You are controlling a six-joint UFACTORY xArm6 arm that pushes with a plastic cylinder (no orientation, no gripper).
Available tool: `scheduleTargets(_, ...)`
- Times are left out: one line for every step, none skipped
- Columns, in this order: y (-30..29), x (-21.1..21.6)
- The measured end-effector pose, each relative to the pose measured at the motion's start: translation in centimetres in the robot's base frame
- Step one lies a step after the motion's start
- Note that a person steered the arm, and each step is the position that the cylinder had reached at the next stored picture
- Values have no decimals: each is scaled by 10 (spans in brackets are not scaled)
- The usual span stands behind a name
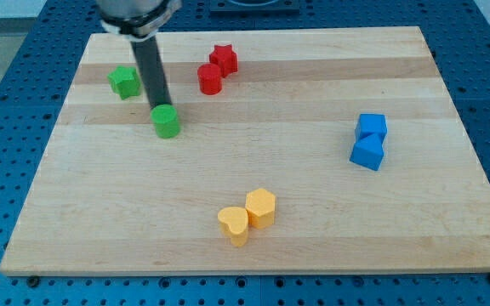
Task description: Take the green circle towards the yellow blocks
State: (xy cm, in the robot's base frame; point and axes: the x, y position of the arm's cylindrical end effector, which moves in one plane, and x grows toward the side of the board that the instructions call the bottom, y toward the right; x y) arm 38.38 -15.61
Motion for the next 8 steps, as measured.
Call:
scheduleTargets(-14,26)
scheduleTargets(38,64)
scheduleTargets(71,77)
scheduleTargets(27,60)
scheduleTargets(17,36)
scheduleTargets(64,20)
scheduleTargets(121,35)
scheduleTargets(140,64)
